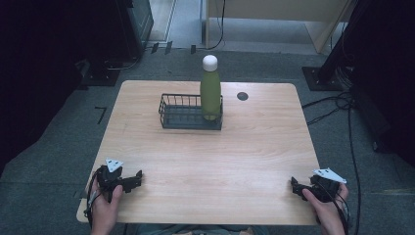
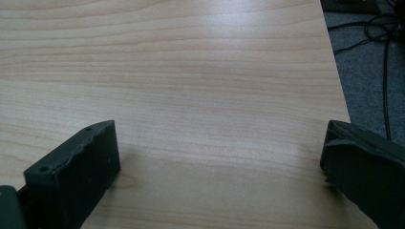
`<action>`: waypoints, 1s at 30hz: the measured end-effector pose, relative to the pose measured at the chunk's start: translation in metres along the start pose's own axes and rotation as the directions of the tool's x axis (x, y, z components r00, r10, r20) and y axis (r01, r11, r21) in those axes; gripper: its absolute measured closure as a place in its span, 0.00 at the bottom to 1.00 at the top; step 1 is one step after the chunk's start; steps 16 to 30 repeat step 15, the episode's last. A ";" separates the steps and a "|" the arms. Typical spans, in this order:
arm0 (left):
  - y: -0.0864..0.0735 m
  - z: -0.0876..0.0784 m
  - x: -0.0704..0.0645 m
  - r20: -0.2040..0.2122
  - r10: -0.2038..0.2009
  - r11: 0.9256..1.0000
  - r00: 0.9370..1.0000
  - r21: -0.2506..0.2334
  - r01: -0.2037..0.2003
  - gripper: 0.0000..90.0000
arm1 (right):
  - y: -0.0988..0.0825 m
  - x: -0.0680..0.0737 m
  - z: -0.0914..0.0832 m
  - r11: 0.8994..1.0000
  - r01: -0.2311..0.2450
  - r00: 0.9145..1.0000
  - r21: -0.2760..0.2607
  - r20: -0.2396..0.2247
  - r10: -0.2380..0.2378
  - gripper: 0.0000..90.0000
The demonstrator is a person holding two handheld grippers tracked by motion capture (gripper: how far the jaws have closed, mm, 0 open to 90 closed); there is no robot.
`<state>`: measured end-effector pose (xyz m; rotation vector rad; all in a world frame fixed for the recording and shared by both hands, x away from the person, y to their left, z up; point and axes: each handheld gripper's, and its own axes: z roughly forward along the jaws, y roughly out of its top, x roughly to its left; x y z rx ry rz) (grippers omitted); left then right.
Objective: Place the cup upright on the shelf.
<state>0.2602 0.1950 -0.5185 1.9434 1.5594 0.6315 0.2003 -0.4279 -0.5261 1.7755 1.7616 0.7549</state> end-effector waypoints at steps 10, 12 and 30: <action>0.000 0.000 0.000 0.000 0.000 1.000 1.000 0.001 0.000 0.00 | -0.001 0.002 -0.001 1.000 0.019 1.000 -0.003 -0.021 -0.019 0.00; 0.000 0.000 0.000 0.000 -0.001 1.000 1.000 -0.001 0.001 0.00 | -0.001 0.001 -0.001 1.000 0.020 1.000 -0.004 -0.022 -0.020 0.00; 0.000 0.000 0.000 0.000 -0.001 1.000 1.000 0.000 0.001 0.00 | -0.001 0.002 -0.001 1.000 0.019 1.000 -0.003 -0.022 -0.020 0.00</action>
